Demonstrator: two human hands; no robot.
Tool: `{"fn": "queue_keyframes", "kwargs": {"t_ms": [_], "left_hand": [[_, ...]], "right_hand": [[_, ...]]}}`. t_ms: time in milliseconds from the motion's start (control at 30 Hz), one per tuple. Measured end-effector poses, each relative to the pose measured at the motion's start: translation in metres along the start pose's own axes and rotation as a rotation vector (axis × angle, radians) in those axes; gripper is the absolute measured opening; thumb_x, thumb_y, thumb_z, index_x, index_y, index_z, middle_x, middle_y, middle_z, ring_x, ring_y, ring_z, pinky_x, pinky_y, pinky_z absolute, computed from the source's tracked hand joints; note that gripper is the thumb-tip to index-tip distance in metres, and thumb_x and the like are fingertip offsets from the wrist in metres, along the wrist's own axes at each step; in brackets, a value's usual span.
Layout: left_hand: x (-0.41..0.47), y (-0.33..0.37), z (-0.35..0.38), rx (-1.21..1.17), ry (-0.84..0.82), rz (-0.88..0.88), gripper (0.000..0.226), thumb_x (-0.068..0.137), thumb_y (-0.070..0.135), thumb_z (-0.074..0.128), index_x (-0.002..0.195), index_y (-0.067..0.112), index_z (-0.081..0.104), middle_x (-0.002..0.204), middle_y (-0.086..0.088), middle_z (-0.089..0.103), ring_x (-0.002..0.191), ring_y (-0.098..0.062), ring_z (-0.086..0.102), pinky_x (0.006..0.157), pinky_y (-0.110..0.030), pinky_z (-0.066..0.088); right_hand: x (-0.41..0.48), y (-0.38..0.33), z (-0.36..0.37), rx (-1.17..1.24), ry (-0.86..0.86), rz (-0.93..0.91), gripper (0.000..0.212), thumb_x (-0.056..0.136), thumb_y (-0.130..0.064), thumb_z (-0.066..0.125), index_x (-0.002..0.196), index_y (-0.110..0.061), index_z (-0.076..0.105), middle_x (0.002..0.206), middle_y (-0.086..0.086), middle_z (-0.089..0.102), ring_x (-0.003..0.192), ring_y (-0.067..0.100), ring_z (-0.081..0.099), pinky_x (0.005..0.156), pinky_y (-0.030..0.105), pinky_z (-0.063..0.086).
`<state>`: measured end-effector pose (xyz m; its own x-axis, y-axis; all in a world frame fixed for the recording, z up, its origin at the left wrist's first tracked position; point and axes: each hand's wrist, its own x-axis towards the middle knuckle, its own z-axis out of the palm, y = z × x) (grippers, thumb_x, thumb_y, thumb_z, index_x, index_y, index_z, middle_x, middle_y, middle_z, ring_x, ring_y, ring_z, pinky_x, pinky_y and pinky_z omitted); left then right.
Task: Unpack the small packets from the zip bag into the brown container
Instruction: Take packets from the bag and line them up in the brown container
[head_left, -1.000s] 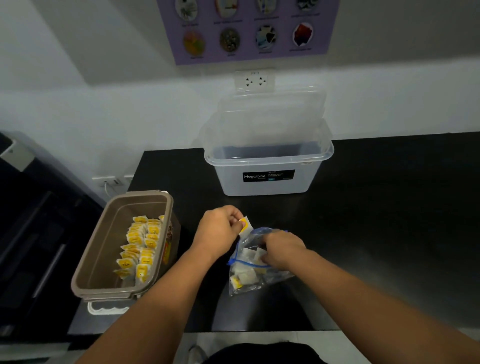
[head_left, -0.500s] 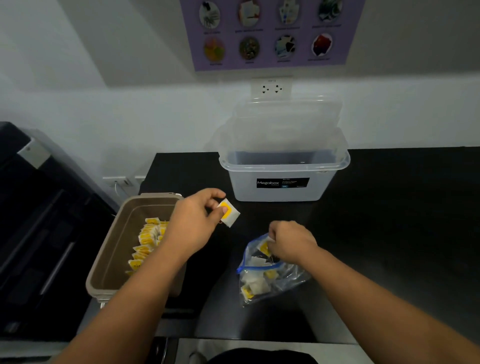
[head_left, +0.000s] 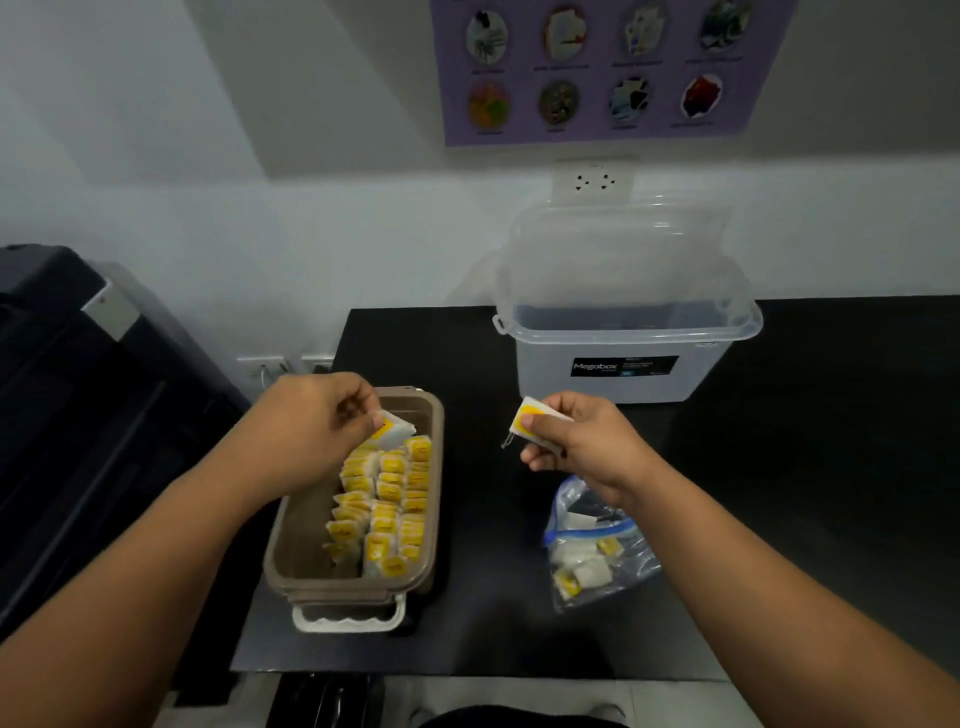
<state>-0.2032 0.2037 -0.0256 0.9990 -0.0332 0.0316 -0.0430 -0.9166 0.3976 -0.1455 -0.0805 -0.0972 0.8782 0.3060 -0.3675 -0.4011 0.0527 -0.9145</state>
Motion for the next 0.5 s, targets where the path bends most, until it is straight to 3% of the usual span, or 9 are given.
{"fn": "queue_keyframes", "kwargs": {"t_ms": [67,167,233,367,500], "left_hand": [[-0.005,-0.013,-0.009,0.079,-0.056,0.042,0.01,0.087,0.028,0.076,0.08,0.03,0.069,0.072,0.015,0.065,0.068,0.007,0.058,0.06,-0.007,0.035],[-0.009,-0.033,-0.017,0.185,-0.222,0.084,0.009,0.084,0.032,0.08,0.079,0.03,0.072,0.074,0.015,0.069,0.07,0.011,0.06,0.062,-0.007,0.039],[-0.01,-0.043,-0.016,0.238,-0.343,0.112,0.007,0.083,0.034,0.08,0.084,0.029,0.075,0.078,0.016,0.072,0.073,0.005,0.063,0.07,-0.017,0.049],[-0.011,-0.049,0.005,0.372,-0.482,0.247,0.005,0.087,0.031,0.072,0.089,0.026,0.074,0.079,0.015,0.068,0.074,0.001,0.057,0.07,-0.02,0.046],[-0.01,-0.053,0.03,0.435,-0.593,0.34,0.005,0.085,0.026,0.067,0.082,0.029,0.069,0.07,0.016,0.057,0.074,-0.005,0.058,0.071,-0.027,0.052]], "right_hand": [[-0.003,-0.004,0.019,0.042,-0.005,-0.007,0.01,0.092,-0.006,0.071,0.093,-0.007,0.061,0.08,0.014,0.072,0.067,0.02,0.071,0.062,0.029,0.059],[-0.01,-0.011,0.046,0.091,-0.032,-0.047,0.014,0.09,-0.003,0.071,0.093,-0.011,0.06,0.082,0.01,0.075,0.073,0.02,0.071,0.065,0.03,0.052],[-0.013,-0.014,0.063,0.117,-0.037,-0.078,0.018,0.085,-0.002,0.073,0.096,-0.012,0.064,0.083,0.008,0.076,0.074,0.019,0.071,0.066,0.03,0.05],[-0.021,-0.018,0.088,0.113,-0.018,-0.116,0.029,0.068,-0.017,0.079,0.097,-0.015,0.073,0.085,0.005,0.077,0.078,0.016,0.071,0.075,0.032,0.052],[-0.026,-0.012,0.095,0.061,0.054,-0.142,0.023,0.072,-0.018,0.076,0.094,-0.012,0.073,0.088,0.007,0.078,0.083,0.017,0.072,0.084,0.036,0.055]]}}
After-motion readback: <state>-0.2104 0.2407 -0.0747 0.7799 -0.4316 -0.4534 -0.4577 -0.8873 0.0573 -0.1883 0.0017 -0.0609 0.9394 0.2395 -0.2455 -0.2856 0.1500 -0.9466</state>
